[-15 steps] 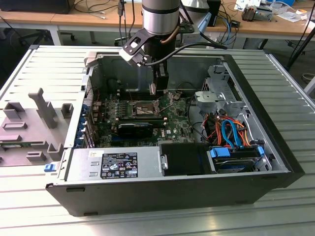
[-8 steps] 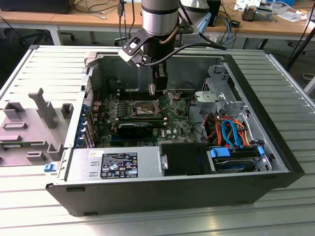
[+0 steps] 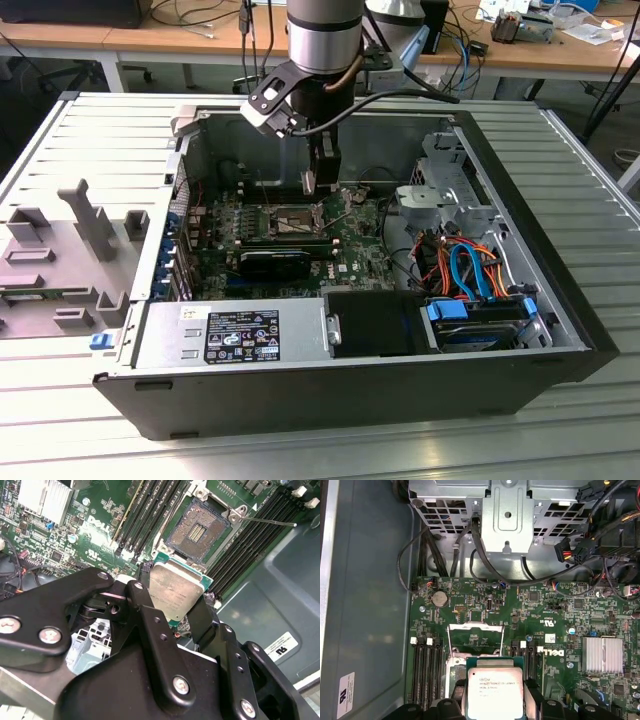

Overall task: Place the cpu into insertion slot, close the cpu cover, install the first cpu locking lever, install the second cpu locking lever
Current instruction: 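Place the cpu into insertion slot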

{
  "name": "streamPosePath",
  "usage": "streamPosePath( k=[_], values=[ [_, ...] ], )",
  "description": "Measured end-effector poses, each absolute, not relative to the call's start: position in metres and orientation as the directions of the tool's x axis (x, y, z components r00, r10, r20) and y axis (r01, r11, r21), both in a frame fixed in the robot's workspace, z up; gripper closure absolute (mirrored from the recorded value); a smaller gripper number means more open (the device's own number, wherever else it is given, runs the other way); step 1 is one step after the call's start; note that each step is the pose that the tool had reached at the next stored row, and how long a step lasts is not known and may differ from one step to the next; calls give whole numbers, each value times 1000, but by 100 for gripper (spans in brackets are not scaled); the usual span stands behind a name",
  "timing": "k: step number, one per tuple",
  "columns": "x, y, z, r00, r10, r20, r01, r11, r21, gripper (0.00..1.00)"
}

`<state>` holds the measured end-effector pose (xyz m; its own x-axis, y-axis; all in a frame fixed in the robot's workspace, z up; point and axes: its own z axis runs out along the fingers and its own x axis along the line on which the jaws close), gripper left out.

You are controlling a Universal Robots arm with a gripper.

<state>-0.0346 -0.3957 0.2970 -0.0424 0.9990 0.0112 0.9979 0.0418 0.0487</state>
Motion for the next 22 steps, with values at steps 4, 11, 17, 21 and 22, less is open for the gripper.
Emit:
streamPosePath(
  k=[4, 11, 17, 21, 22],
  values=[
    [-35, -396, 286, -42, 999, 11, 998, 42, 49, 46],
    [-35, -396, 285, -42, 999, 11, 998, 42, 49, 46],
    [-35, -396, 283, -42, 999, 11, 998, 42, 49, 46],
    [-35, -396, 282, -42, 999, 11, 998, 42, 49, 46],
    [-35, -396, 282, -42, 999, 11, 998, 42, 49, 46]
  ],
)
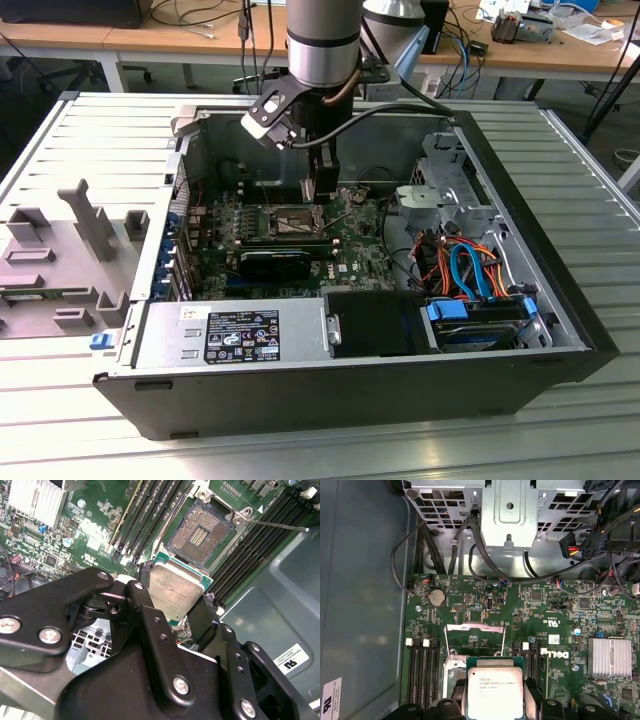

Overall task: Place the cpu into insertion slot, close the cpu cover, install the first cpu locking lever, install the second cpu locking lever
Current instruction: 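Place the cpu into insertion slot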

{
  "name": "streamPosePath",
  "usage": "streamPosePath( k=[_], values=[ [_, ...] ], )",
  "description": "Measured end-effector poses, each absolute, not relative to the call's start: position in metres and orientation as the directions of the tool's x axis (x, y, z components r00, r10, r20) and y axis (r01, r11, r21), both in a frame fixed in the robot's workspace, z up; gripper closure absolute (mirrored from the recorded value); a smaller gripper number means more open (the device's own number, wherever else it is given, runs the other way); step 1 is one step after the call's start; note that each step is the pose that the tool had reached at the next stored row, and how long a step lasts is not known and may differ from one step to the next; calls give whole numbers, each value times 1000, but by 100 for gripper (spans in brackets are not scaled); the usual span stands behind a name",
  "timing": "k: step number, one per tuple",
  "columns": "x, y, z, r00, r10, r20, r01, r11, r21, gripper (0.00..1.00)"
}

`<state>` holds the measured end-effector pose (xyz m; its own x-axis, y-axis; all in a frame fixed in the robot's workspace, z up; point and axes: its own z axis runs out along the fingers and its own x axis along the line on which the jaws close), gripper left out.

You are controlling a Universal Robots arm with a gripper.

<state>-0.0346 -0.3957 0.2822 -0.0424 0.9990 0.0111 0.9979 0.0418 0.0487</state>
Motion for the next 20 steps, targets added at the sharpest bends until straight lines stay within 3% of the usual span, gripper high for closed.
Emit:
streamPosePath(
  k=[20],
  values=[
    [-35, -396, 275, -42, 999, 11, 998, 42, 49, 46]
  ],
)
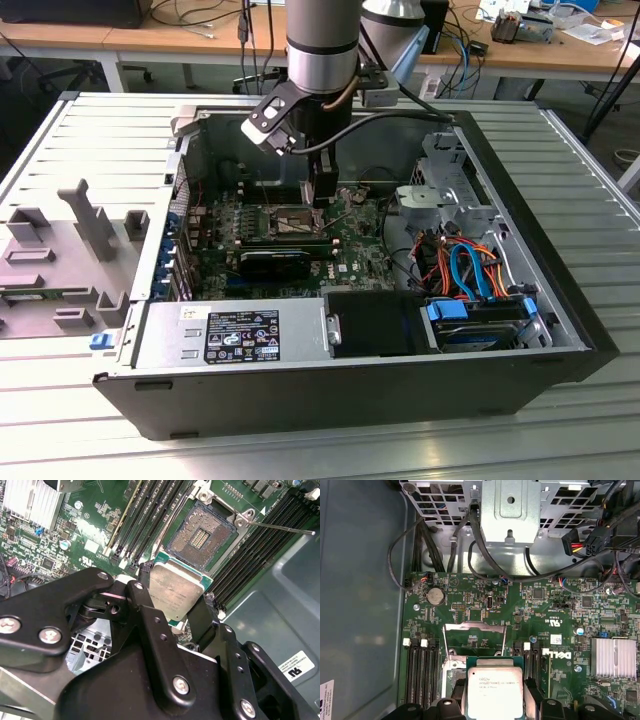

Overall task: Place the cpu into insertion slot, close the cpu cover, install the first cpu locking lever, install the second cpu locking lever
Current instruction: 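Place the cpu into insertion slot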

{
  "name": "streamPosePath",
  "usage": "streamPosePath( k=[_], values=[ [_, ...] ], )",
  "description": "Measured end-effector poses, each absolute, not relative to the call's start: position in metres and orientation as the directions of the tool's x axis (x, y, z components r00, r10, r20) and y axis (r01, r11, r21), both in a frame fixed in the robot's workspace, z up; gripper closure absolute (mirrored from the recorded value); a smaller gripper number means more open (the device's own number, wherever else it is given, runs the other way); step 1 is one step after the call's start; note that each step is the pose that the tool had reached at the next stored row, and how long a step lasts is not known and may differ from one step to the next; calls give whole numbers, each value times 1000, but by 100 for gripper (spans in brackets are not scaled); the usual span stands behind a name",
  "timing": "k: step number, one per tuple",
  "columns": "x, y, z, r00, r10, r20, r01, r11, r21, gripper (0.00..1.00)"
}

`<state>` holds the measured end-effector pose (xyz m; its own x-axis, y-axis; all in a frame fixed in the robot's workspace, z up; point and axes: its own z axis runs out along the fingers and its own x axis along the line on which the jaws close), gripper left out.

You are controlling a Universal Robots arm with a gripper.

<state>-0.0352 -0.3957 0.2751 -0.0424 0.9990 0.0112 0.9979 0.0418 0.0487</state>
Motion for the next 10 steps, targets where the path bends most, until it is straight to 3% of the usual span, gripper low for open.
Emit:
streamPosePath(
  k=[10],
  values=[
    [-36, -395, 271, -42, 999, 11, 998, 42, 49, 46]
  ],
)
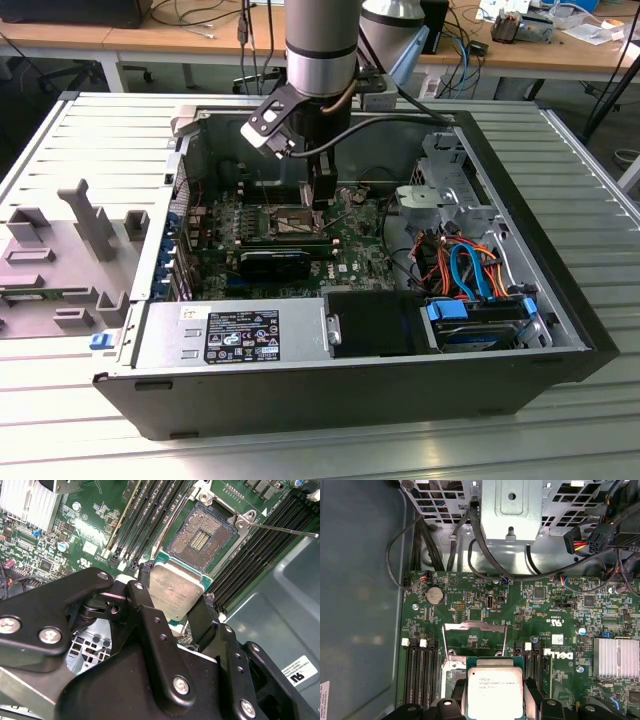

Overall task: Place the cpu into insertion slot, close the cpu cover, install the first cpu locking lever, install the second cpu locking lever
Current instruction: 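Place the cpu into insertion slot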

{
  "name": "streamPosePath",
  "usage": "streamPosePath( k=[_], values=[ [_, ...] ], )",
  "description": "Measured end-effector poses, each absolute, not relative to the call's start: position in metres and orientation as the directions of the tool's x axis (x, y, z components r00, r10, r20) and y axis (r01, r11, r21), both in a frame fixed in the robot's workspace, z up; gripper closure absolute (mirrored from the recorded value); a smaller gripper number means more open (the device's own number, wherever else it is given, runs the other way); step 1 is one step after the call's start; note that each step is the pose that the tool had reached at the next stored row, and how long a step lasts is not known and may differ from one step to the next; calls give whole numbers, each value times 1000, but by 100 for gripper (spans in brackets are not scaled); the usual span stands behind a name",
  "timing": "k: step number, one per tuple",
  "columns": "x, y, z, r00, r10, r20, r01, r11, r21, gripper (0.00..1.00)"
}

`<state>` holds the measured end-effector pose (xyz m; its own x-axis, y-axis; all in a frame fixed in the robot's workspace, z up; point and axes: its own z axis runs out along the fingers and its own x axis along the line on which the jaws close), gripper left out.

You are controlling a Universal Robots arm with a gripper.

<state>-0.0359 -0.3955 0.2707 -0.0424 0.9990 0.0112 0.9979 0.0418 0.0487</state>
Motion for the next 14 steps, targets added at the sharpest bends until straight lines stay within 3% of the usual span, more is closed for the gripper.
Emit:
streamPosePath(
  k=[14],
  values=[
    [-36, -395, 259, -42, 999, 11, 998, 42, 49, 46]
  ],
)
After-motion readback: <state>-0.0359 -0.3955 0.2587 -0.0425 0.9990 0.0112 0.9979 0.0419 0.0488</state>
